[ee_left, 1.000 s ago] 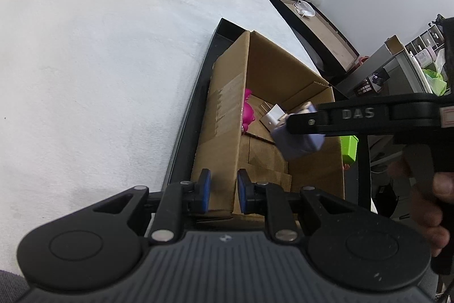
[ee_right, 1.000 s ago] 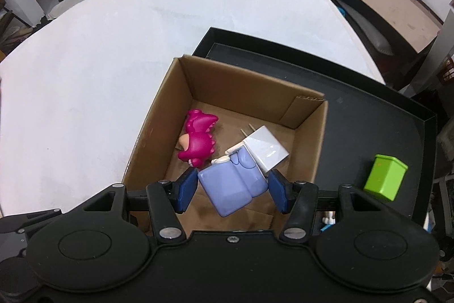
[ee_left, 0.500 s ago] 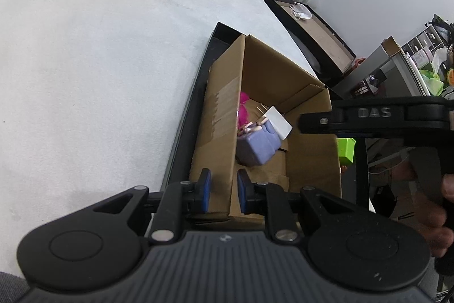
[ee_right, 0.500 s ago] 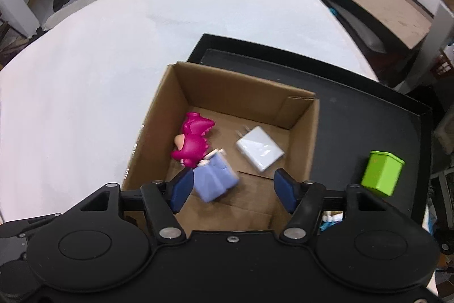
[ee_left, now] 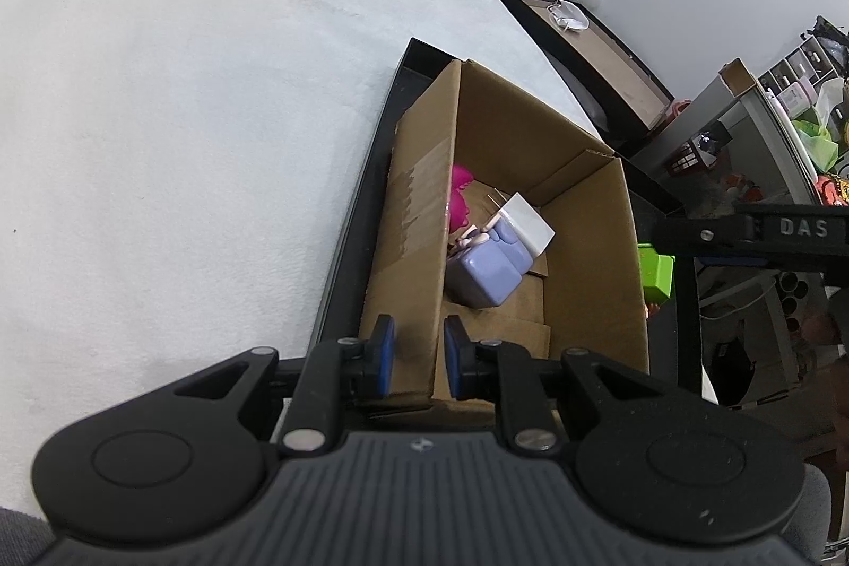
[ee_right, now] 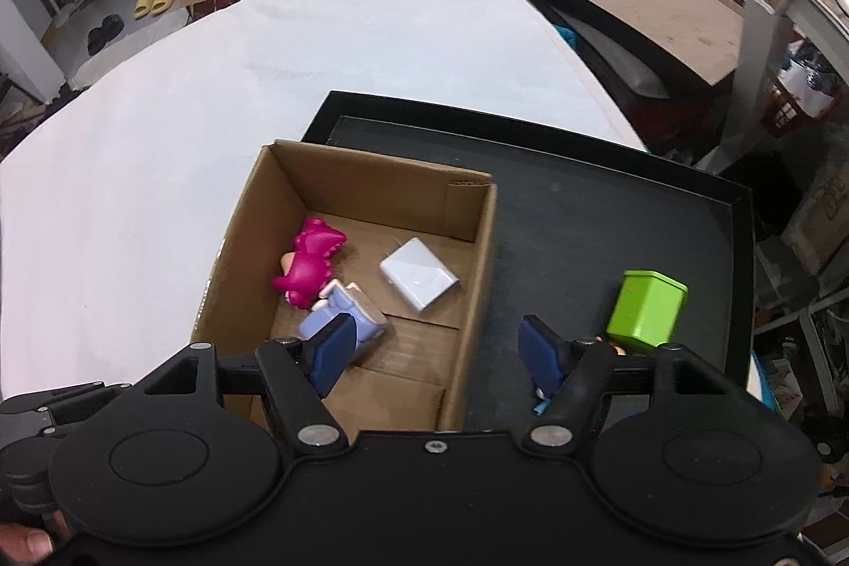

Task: Organize rigid objects
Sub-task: 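Open the right gripper to release the lavender toy and withdraw, then lower the right gripper onto the red crab figure and close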

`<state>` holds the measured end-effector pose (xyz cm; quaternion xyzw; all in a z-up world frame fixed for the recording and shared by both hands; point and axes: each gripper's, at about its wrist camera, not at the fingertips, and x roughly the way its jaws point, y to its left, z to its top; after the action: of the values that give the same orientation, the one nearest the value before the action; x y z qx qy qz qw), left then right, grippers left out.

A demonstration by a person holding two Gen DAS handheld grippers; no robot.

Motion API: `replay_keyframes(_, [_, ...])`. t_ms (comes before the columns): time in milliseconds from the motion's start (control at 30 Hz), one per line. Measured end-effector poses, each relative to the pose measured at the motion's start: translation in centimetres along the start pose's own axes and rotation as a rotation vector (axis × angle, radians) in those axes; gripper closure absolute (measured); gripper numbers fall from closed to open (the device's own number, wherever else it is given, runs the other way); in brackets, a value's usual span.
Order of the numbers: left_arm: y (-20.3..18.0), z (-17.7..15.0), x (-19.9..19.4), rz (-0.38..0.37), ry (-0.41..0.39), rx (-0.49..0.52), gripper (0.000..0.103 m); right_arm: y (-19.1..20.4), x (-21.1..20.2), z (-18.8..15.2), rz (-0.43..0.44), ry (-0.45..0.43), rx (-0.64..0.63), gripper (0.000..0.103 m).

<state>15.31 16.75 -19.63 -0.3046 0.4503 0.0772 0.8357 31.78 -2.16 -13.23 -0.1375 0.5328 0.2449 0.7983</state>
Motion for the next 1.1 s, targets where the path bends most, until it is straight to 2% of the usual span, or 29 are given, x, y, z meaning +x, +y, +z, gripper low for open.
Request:
replay_keyframes(400, [-0.4, 0.0, 0.3, 0.026, 0.006, 0.010, 0.084, -5.4, 0.2, -1.8, -0.023, 0.001, 0.120, 0.036])
replay_keyframes(600, [-0.6, 0.1, 0.5, 0.042, 0.012, 0.019, 0.084, -7.7, 0.6, -2.7, 0.013, 0.014, 0.202, 0.036])
replay_keyframes(1100, [-1.1, 0.1, 0.8, 0.072, 0.015, 0.029, 0.084, -9.9, 4.1, -4.8, 0.009, 0.081, 0.221, 0.036])
